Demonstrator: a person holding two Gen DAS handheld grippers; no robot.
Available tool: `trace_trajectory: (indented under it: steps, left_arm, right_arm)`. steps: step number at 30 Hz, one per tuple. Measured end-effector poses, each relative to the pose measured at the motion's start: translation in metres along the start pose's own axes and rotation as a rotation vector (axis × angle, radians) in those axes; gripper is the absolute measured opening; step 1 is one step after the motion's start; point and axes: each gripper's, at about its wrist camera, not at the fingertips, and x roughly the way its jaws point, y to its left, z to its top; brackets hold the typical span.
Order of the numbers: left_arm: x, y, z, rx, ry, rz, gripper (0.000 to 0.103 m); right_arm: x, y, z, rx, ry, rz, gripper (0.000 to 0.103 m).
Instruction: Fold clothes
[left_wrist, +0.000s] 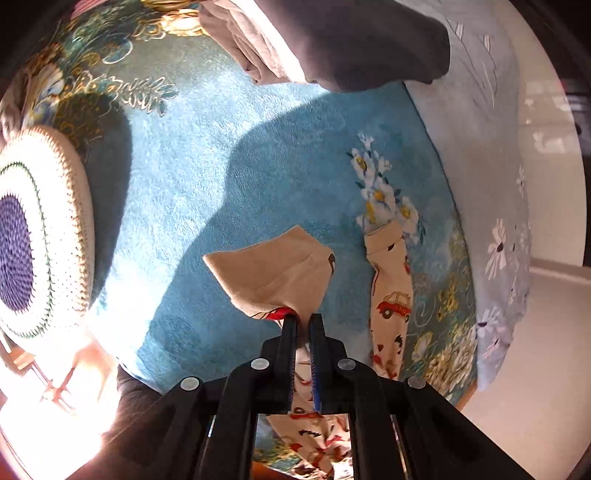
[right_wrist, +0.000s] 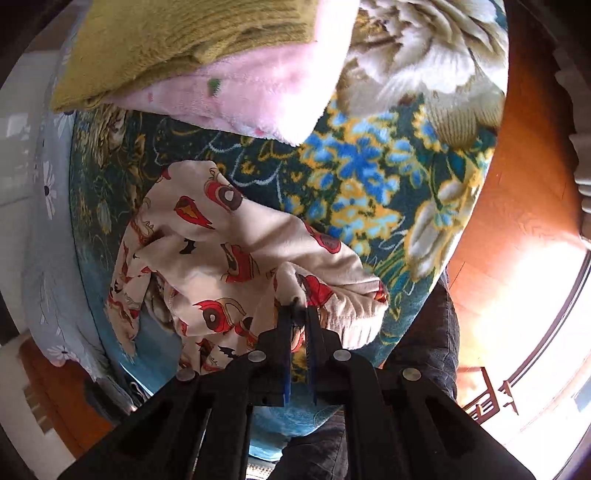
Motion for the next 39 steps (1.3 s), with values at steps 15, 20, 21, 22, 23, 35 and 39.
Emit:
trace_trajectory:
  steps: [15,20,21,22,23,35,39]
  left_arm:
    - [-0.044,0.055,-0.034,-0.169,-0.123,-0.096,0.007]
    - [-0.028,0.058,0.001,-0.122,-0.028,-0.08,0.007]
    - [-0.026,0.055,0.008,-0.1,-0.011,-0.075,0.007]
    - [-0.024,0.051,0.015,-0.075,0.004,-0.069,0.007]
    - [-0.023,0.047,0.021,-0.049,0.017,-0.062,0.007]
    - [-0.027,0.03,0.022,0.028,0.026,-0.063,0.007]
    - [-0.029,0.039,0.016,-0.015,0.005,-0.069,0.007]
  right_arm:
    - [-0.048,0.087,0.018,-0.427,0.029,0.016,0.0]
    - [-0.029,0.09,-0.013,-0.341,0.027,0.069,0.001]
    - [-0.021,0.088,-0.021,-0.312,0.031,0.081,0.001]
    - [-0.013,0.084,-0.029,-0.278,0.036,0.09,0.002]
    - [-0.004,0.079,-0.035,-0.242,0.043,0.103,0.01]
    - [0.068,0.037,-0.02,0.056,0.094,-0.076,0.039]
    - [0.063,0.04,-0.006,0.037,0.09,-0.103,0.003]
